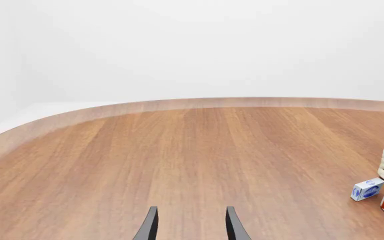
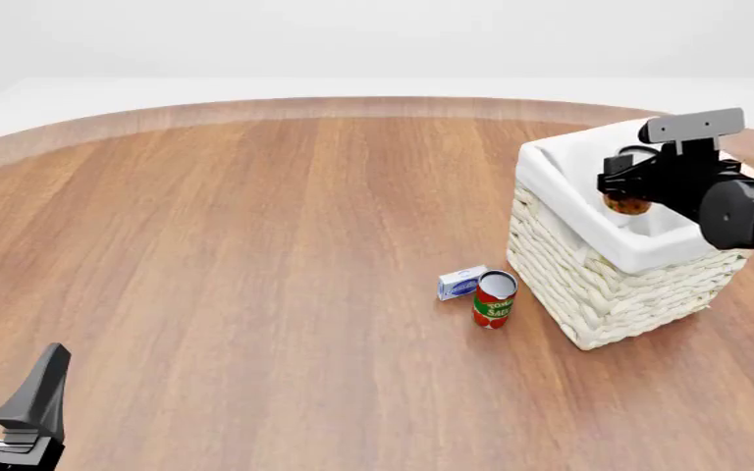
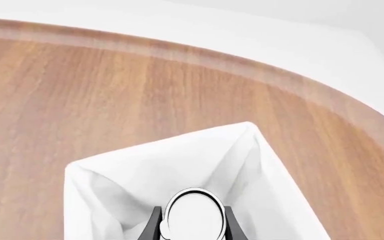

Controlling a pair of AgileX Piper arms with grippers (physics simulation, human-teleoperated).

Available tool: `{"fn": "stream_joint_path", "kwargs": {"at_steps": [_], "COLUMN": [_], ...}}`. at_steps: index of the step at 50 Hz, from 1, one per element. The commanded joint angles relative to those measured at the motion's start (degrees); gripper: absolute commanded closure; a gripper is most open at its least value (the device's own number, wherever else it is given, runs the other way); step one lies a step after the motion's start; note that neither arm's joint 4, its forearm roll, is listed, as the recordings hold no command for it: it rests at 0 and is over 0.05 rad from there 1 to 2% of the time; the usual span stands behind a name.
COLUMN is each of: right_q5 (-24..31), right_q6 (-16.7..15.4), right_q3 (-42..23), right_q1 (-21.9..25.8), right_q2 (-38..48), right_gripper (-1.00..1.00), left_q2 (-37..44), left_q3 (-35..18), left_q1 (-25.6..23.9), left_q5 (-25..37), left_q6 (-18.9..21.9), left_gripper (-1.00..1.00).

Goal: Pick up the alphabet soup and the cream cheese box, and put them in the basket.

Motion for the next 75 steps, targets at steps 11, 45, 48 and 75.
{"fn": "stream_joint_path", "kwargs": {"at_steps": [11, 45, 48, 75], "right_q5": [-0.71, 1.50, 3.08, 18.66], "right_q6": [1.67, -3.86, -5.35, -16.38], "right_q3": [0.98, 0.22, -0.85, -7.46], "right_q1": [-0.82, 5.16, 6.74, 17.31], "right_q2": [-2.79, -9.49, -10.07, -14.11], "right_gripper": [-1.00, -1.00, -1.00, -1.00], "left_q2": [-0.03, -0.01, -0.01, -0.03], "left_q3": [0.01, 0.01, 0.01, 0.01], "left_q1": [-0.04, -0.04, -0.02, -0.03], "left_q5": [0.00, -0.01, 0.00, 0.00], "left_q6": [0.00, 0.00, 0.00, 0.01], "left_gripper": [-1.00, -1.00, -1.00, -1.00]}}
